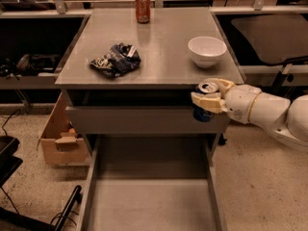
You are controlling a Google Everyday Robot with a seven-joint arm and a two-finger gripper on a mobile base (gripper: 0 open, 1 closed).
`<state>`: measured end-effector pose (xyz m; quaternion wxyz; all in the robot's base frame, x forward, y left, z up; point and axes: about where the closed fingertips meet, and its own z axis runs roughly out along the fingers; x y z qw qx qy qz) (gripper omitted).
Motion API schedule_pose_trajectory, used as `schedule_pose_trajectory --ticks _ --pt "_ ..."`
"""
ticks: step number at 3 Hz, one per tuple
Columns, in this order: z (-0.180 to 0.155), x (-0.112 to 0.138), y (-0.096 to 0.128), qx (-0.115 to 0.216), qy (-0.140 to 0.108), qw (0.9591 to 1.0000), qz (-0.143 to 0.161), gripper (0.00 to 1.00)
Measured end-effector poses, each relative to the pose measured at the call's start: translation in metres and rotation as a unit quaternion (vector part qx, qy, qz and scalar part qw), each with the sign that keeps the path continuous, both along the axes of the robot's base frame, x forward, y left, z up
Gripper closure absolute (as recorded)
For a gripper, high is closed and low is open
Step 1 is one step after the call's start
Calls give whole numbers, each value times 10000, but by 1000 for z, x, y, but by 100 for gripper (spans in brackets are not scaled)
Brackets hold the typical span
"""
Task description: Place pepsi can into middle drawer
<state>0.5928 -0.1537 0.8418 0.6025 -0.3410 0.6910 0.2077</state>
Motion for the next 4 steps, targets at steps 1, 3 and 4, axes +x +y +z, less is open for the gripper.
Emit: schedule_pose_trajectory --ticks 1,3,4 --pt "-32 2 18 258 73 9995 134 100" --pt "-165 -56 89 761 261 9922 948 100" --pt "-232 -76 120 887 443 9872 1253 100"
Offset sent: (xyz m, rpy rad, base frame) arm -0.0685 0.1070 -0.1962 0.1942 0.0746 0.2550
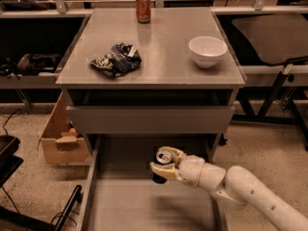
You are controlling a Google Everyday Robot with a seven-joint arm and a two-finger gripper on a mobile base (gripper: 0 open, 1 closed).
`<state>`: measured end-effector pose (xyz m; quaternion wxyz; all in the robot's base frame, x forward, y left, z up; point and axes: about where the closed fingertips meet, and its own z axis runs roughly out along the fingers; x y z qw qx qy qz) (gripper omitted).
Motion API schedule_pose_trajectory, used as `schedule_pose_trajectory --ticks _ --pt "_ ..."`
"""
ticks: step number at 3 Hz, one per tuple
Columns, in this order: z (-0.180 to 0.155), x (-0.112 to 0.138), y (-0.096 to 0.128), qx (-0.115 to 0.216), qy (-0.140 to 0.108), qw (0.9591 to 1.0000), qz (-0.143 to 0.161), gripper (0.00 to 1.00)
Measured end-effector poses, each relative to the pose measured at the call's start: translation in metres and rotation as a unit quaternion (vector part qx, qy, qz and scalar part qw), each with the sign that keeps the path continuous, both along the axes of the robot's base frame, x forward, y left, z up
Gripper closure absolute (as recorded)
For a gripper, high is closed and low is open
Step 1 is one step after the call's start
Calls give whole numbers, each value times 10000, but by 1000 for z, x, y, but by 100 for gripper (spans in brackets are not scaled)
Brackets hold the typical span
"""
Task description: Place pepsi can into middle drawer
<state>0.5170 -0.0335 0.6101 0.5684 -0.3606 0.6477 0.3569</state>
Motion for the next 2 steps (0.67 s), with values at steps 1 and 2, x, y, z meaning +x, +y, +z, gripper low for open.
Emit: schedule_pose_trajectory --ticks 1,2 --pt "-54 -14 32 24 201 9994 298 100" --pt "-96 -29 60 -81 373 9981 492 100"
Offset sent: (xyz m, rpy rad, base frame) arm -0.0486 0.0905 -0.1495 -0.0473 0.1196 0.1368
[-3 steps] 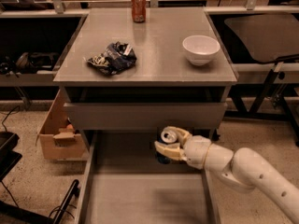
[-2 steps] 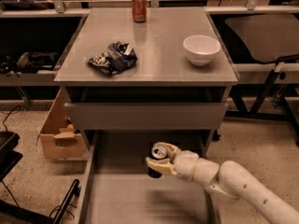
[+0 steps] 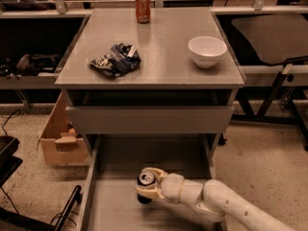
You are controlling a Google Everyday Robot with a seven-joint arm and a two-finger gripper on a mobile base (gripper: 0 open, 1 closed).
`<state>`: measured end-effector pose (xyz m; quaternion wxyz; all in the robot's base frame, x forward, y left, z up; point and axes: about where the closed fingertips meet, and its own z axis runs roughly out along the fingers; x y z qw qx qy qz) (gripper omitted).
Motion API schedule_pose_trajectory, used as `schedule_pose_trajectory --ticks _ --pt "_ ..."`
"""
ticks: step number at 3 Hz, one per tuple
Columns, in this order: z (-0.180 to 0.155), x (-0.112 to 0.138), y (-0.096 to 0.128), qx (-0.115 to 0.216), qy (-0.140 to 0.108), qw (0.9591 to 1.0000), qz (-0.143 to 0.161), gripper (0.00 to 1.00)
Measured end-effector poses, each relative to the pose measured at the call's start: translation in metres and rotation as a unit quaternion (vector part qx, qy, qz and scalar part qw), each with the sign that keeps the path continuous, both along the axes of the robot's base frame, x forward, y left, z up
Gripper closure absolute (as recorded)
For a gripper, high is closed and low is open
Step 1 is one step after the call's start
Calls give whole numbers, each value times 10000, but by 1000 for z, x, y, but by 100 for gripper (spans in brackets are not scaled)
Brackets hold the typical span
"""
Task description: Place pepsi can into middle drawer
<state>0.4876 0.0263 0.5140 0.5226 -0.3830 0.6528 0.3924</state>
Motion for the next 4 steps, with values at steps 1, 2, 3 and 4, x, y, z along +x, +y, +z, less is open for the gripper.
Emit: schedule_pose_trajectory --ticks 1,2,3,4 --pt "-28 -11 19 -111 -9 9999 -20 100" --pt "-45 -17 28 -341 -142 9993 -65 100" --pt "-46 -16 28 -361 -150 9992 -89 82" --pt "-46 -16 28 -361 -150 9992 -89 59"
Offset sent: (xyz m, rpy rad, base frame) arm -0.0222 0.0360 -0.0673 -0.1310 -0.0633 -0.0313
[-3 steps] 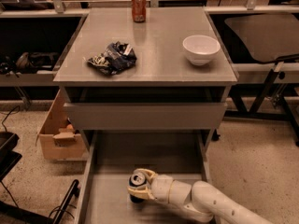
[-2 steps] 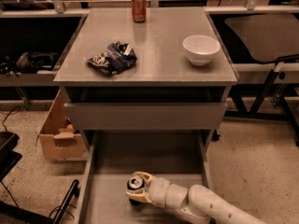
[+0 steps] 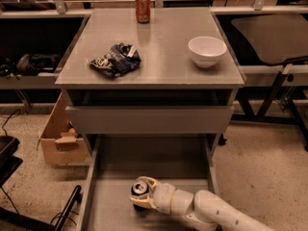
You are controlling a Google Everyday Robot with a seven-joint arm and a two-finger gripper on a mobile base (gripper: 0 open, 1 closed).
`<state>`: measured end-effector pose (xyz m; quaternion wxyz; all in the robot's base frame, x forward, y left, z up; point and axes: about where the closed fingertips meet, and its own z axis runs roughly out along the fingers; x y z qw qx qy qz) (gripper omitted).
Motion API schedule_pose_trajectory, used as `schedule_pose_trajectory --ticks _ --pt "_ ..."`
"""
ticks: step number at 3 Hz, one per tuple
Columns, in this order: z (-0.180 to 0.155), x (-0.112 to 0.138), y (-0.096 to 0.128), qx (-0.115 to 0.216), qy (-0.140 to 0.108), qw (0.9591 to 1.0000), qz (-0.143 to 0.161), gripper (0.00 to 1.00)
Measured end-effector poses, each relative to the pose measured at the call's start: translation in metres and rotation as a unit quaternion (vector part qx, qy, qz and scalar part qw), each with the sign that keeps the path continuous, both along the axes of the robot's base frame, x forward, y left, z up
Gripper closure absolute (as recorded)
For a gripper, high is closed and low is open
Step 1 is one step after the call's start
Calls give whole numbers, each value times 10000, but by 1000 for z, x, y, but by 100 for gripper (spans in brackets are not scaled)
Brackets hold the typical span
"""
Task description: Place pepsi can into middle drawer
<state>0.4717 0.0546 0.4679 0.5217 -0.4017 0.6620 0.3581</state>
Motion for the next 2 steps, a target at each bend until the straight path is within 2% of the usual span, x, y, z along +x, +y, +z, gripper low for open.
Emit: schedule_pose_trajectory --ticks 2 --pt "0 0 0 0 0 10000 0 12"
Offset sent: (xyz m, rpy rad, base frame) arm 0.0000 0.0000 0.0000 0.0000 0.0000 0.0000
